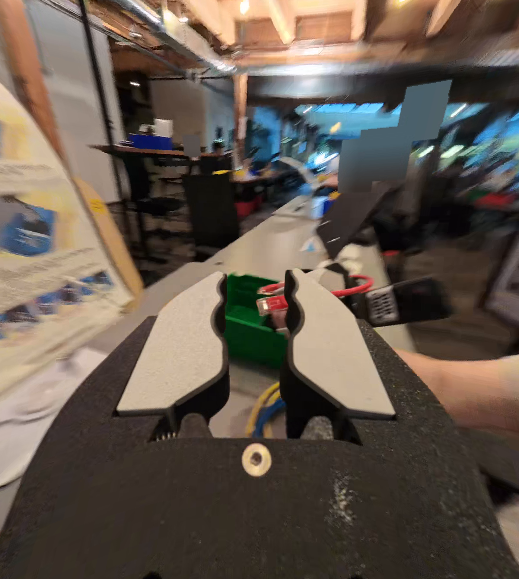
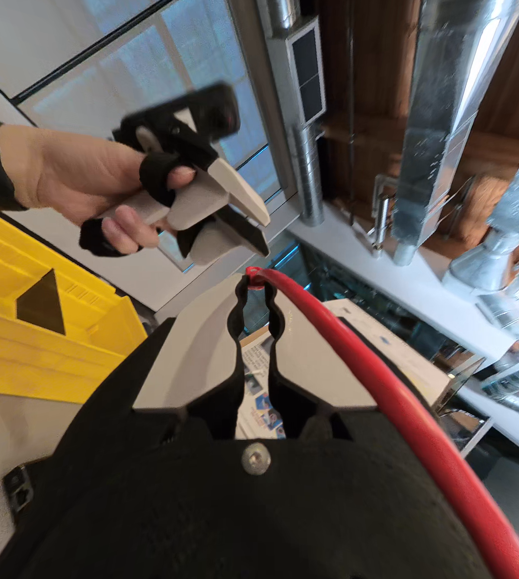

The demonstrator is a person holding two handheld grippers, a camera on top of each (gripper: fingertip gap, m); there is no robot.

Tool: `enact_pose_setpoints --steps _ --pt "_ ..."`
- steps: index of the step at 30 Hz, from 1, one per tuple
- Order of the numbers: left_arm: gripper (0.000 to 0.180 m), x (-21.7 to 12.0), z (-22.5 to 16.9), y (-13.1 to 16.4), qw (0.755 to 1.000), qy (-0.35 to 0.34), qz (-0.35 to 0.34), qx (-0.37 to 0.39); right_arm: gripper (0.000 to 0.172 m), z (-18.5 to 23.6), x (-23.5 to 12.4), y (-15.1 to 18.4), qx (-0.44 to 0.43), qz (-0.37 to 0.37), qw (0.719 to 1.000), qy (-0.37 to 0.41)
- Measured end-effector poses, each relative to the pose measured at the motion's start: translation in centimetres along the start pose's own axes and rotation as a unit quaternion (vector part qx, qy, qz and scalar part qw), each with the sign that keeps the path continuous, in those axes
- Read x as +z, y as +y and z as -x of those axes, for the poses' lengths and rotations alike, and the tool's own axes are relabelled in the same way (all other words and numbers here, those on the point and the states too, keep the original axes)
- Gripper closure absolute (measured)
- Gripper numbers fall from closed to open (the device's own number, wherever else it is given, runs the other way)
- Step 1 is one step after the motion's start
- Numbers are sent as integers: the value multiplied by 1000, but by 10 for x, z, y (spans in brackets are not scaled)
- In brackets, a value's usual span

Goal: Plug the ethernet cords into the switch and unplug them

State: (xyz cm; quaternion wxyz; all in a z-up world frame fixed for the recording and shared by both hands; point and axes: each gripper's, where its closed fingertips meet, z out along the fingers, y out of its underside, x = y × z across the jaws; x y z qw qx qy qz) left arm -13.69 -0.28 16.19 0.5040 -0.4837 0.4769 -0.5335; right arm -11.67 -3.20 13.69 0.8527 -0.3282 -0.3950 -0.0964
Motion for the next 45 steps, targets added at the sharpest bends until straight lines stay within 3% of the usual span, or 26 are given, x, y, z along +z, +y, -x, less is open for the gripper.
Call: enact_pose_setpoints --steps 2,5,9,13,16,18,26,33,45 --pt "147 1 -4 4 995 62 -2 -74 161 -2 -1 -10 -13 -15 1000 9" --pt "150 8 -2 17 991 78 20 -106 161 -2 -2 -24 -32 -36 999 15" --pt "150 6 -33 11 958 214 8 -192 161 -2 -4 -37 -32 -57 998 12" --pt "150 9 -44 13 943 257 13 -210 166 -1 -5 -42 -27 -71 997 3" --pt "157 8 -50 13 939 274 16 -206 158 -3 -7 -42 -23 -76 997 4" --pt "158 6 -55 14 937 285 22 -202 161 -4 -7 -41 -27 -74 997 4" --pt "162 11 -54 16 956 247 29 -156 161 -6 -7 -39 -18 -69 997 -8" --pt "150 19 -59 10 954 248 3 -166 161 -9 -6 -39 -53 -62 997 18" --pt "158 27 -50 20 975 185 31 -116 157 -6 -4 -36 -30 -59 998 -2"
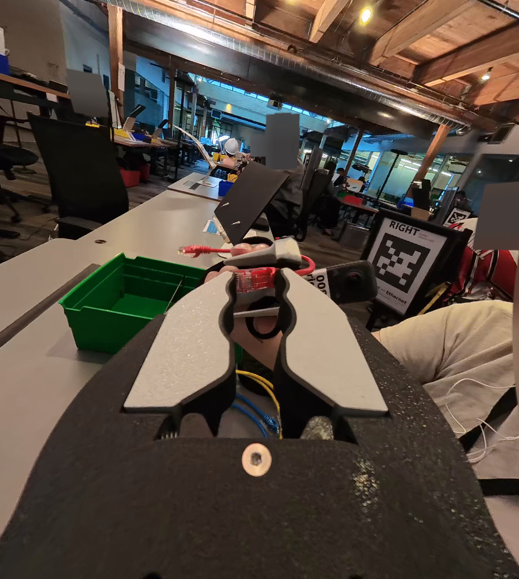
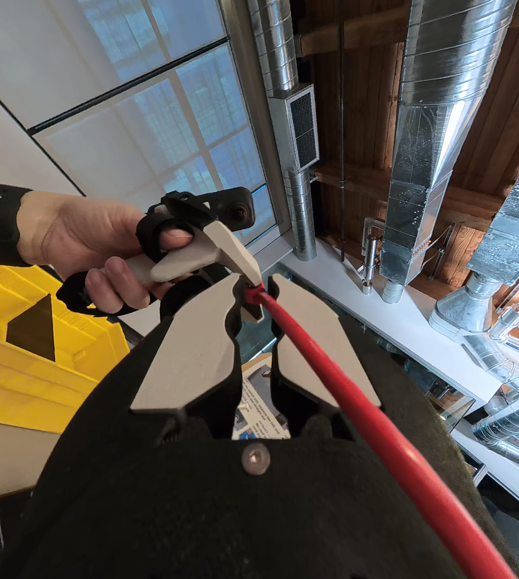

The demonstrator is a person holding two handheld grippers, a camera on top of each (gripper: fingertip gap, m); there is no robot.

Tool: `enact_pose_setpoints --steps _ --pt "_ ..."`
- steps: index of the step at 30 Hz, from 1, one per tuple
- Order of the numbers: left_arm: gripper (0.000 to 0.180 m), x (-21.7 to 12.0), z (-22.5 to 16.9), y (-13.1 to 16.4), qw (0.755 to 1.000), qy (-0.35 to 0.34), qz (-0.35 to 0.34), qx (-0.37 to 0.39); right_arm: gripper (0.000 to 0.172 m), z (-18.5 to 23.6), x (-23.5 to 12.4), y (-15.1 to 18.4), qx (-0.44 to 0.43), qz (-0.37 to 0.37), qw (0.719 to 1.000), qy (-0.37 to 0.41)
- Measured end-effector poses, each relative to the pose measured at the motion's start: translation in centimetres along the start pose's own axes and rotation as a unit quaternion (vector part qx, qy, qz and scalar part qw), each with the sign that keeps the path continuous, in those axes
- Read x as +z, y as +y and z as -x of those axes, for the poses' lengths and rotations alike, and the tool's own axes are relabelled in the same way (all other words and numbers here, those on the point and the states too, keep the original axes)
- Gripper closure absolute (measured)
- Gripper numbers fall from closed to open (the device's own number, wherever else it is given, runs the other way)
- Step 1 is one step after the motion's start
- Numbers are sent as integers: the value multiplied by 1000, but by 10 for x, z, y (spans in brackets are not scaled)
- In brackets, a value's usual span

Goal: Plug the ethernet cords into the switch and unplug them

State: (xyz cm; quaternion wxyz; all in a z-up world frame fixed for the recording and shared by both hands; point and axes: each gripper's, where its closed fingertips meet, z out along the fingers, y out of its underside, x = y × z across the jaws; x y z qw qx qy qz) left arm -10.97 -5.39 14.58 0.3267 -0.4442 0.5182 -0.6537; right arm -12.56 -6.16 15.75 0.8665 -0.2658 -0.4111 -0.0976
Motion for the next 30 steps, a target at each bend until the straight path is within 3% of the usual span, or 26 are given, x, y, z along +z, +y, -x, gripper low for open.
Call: enact_pose_setpoints --steps 7,30 --pt "158 -9 6 4 999 -24 31 -10 157 9 3 18 -41 66 996 -54" --pt "158 -15 27 15 995 -73 61 -31 160 16 4 40 -12 127 989 -74"
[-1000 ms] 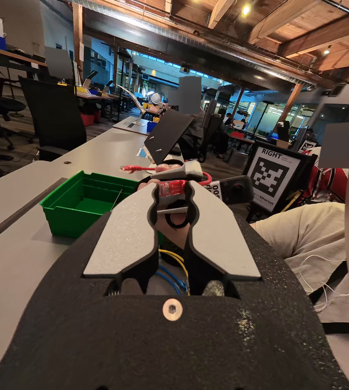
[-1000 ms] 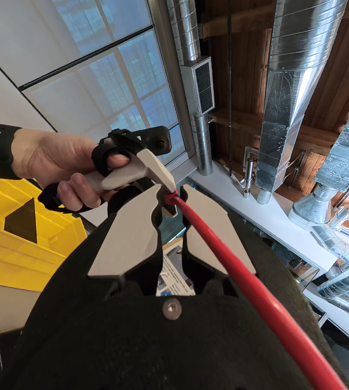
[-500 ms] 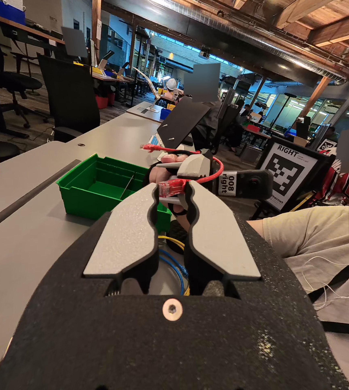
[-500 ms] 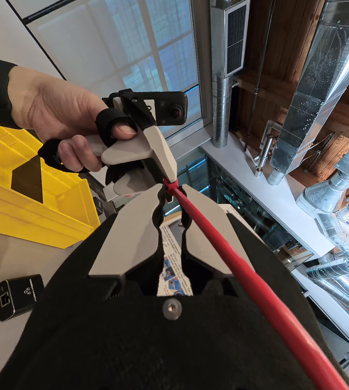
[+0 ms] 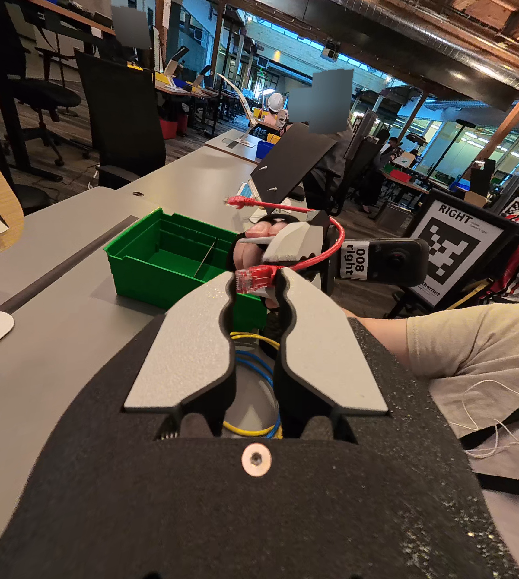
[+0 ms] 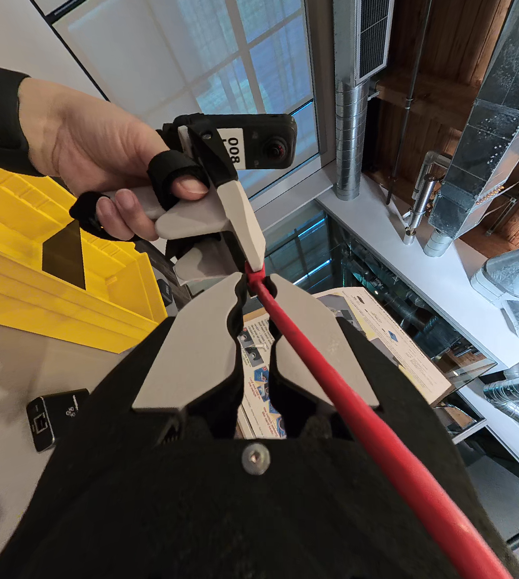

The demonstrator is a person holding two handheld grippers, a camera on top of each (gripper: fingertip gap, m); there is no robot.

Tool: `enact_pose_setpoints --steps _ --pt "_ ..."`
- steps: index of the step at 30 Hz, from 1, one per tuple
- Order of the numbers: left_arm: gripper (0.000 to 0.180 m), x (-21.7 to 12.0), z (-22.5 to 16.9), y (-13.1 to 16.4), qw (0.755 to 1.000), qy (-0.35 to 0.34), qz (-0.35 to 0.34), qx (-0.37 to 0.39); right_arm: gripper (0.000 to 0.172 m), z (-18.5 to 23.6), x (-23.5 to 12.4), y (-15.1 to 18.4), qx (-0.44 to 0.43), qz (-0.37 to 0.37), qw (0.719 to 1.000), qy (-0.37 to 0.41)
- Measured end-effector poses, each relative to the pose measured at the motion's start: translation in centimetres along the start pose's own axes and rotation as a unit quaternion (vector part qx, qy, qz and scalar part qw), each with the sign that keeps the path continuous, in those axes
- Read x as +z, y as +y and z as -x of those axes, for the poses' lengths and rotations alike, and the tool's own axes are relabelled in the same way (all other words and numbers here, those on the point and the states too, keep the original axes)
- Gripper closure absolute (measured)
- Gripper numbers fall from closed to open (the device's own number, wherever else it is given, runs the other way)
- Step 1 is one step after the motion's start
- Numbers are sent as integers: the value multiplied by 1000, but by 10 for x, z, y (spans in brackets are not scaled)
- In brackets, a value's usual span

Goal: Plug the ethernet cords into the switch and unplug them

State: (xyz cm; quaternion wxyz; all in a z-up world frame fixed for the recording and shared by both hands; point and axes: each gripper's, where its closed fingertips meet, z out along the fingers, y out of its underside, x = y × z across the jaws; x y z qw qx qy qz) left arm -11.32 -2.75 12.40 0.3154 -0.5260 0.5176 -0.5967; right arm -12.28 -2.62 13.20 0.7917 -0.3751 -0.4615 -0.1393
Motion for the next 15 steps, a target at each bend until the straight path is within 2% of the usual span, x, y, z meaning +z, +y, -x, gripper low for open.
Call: enact_pose_setpoints --steps 6,8,9,12,15 --pt "153 -2 8 -2 999 -33 -2 25 161 -1 -1 6 7 15 1000 -4" --pt "131 -10 17 -7 996 -81 -11 45 161 -8 -4 9 13 21 1000 7" --pt "127 -17 23 -8 993 -108 -7 54 161 -14 -6 10 17 24 999 14" --pt "124 -38 45 5 979 -193 43 56 161 -33 -17 9 24 23 999 32" --pt "131 -48 71 34 955 -269 121 16 161 -56 -32 -4 33 10 998 50"
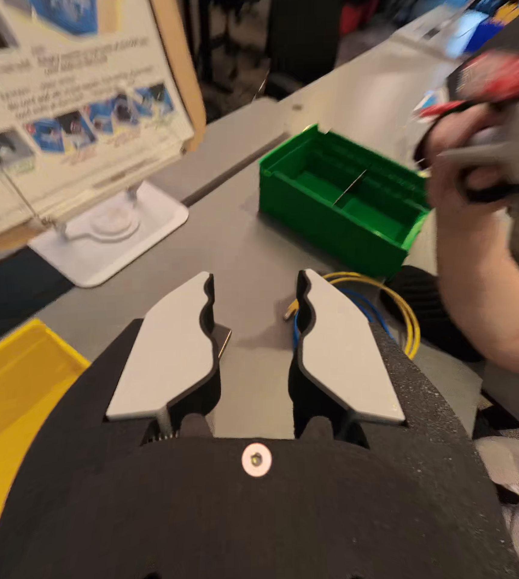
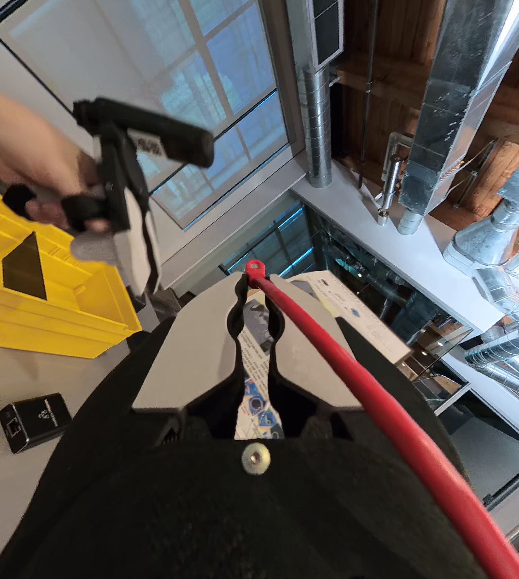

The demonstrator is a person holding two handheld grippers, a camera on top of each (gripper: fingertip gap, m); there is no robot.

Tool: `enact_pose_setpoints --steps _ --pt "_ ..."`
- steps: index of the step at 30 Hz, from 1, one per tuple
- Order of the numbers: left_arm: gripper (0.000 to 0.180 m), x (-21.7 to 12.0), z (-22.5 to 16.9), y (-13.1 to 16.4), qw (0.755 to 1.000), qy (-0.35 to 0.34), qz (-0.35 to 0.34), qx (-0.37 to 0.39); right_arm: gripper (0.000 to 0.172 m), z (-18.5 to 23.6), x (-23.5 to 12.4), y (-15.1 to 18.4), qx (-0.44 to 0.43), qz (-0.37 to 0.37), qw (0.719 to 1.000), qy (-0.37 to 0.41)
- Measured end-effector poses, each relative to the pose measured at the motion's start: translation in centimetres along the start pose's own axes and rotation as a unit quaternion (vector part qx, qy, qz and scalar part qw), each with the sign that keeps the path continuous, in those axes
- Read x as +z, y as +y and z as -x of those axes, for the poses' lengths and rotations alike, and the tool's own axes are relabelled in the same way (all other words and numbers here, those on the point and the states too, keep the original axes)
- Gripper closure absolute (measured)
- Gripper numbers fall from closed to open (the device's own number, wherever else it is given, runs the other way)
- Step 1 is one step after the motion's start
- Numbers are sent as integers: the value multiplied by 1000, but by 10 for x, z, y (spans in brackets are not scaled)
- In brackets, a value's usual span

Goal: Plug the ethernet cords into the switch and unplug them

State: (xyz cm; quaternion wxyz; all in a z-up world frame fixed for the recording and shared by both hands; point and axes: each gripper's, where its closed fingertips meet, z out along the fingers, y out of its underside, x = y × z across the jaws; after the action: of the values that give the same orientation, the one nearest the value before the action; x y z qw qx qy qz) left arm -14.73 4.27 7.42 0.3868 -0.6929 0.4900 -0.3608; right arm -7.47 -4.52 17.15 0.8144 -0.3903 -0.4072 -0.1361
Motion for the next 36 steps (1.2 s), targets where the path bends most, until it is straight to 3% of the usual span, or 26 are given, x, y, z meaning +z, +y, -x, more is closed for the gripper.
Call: enact_pose_setpoints --steps 3,10,13,18,23,28,32,36 --pt "135 29 -2 19 998 -18 52 -37 161 -25 -17 -19 -4 -16 999 27" --pt "117 94 24 84 969 -114 202 -90 161 -57 -45 -43 7 -52 997 62" --pt "124 112 34 88 961 -103 238 -98 161 -59 -47 -41 12 -58 996 63" --pt "123 107 54 121 926 -151 332 -96 161 -56 -47 -43 8 -62 997 53" --pt "104 102 69 139 897 -199 366 -151 161 -59 -52 -43 -1 -61 997 55" --pt "101 114 66 165 865 -173 401 -247 161 -67 -60 -41 12 -71 996 61" --pt "92 113 77 176 849 -194 440 -219 161 -72 -62 -37 27 -79 994 64" --pt "98 120 76 180 841 -184 446 -245 160 -74 -62 -32 30 -75 995 64"
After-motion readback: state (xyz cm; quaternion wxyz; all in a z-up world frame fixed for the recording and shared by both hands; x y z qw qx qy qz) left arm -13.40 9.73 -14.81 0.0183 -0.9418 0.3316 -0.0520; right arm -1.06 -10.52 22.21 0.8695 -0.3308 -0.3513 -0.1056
